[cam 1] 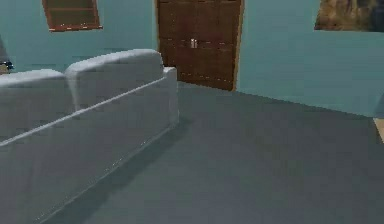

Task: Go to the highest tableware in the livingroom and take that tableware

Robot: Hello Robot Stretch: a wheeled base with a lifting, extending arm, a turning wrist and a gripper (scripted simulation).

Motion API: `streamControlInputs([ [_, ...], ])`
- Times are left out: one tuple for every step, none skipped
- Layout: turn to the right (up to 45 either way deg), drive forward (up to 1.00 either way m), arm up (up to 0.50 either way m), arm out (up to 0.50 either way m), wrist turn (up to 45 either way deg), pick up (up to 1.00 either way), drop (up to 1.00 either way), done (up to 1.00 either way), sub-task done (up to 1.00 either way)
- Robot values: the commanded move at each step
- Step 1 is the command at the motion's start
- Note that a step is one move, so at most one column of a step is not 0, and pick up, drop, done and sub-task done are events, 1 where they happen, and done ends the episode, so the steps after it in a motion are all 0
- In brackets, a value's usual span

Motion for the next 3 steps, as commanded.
streamControlInputs([
  [-45.0,0.0,0.0,0.0,0.0,0.0,0.0,0.0,0.0],
  [-45.0,0.0,0.0,0.0,0.0,0.0,0.0,0.0,0.0],
  [-45.0,0.0,0.0,0.0,0.0,0.0,0.0,0.0,0.0],
])
